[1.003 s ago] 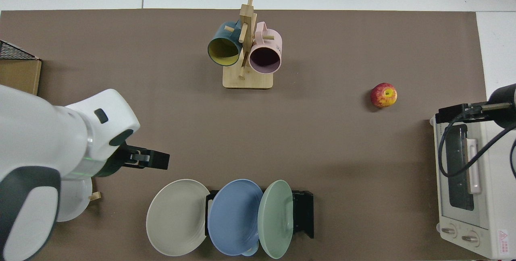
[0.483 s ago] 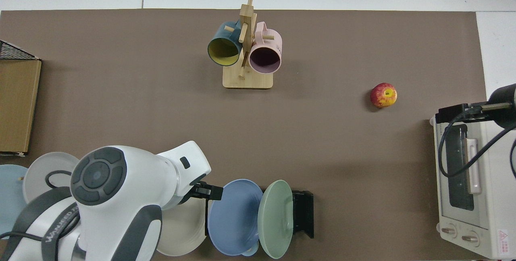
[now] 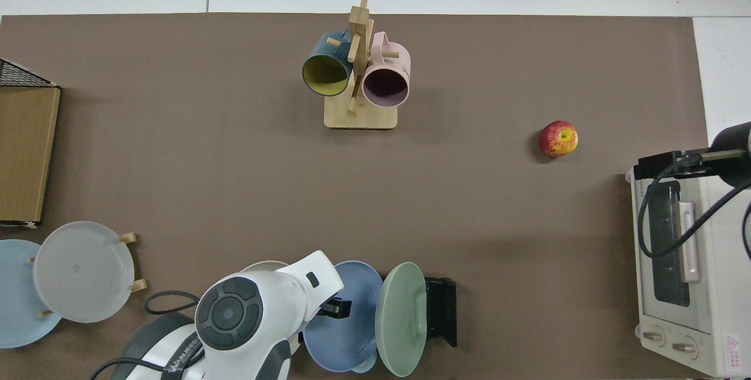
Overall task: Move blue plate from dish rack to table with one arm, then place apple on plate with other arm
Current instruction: 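Lower the left gripper onto the blue plate rim in the rack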
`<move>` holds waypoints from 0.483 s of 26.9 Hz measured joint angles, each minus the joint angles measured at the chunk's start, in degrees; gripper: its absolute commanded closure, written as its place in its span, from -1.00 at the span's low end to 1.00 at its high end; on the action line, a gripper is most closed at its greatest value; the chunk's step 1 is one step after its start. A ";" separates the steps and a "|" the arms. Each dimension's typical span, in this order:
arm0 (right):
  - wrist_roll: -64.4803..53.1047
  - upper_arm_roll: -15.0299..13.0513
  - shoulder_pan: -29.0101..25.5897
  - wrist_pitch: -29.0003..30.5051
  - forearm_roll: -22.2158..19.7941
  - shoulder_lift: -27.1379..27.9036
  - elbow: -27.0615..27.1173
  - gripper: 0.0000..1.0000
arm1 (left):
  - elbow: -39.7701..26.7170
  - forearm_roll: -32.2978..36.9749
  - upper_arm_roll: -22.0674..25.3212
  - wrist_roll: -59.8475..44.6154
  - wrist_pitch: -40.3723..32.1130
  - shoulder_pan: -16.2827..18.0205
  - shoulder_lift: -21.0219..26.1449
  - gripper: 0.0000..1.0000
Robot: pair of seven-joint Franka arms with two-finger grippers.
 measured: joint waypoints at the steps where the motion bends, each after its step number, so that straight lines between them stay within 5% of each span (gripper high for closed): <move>1: 0.00 0.00 0.00 0.00 0.00 0.00 0.00 -1.00 | -0.24 0.00 -0.14 -0.51 0.22 0.01 -0.03 -0.59; 3: 0.00 0.00 0.00 0.00 0.00 0.00 0.00 -1.00 | -0.45 -0.01 -0.43 -1.54 0.31 0.02 -0.09 0.67; 4: 0.00 0.00 0.00 0.00 0.00 0.00 0.00 -1.00 | -0.48 -0.01 -0.57 -2.04 0.31 0.02 -0.13 1.00; 13: 0.00 0.00 0.00 0.00 0.00 0.00 0.00 -1.00 | -0.51 -0.01 -1.80 -3.60 0.05 0.02 -0.68 1.00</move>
